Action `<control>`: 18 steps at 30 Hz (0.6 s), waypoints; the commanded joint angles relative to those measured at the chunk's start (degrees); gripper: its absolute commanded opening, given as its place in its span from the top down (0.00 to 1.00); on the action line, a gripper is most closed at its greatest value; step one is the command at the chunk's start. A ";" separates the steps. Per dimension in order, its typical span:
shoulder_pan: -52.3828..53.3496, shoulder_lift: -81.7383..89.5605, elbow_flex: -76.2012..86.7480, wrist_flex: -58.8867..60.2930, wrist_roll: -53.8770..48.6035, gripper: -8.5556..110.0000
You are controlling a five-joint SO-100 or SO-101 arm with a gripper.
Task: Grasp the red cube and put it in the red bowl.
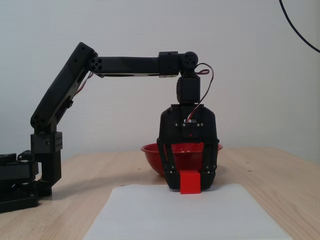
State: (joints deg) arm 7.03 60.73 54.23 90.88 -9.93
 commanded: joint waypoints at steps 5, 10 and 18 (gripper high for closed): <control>-1.76 10.28 -12.92 5.62 -1.41 0.93; -2.46 12.57 -16.96 9.40 -0.79 0.93; -2.37 17.05 -20.65 10.90 0.53 0.93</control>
State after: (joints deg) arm 4.57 61.79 40.08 100.90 -10.63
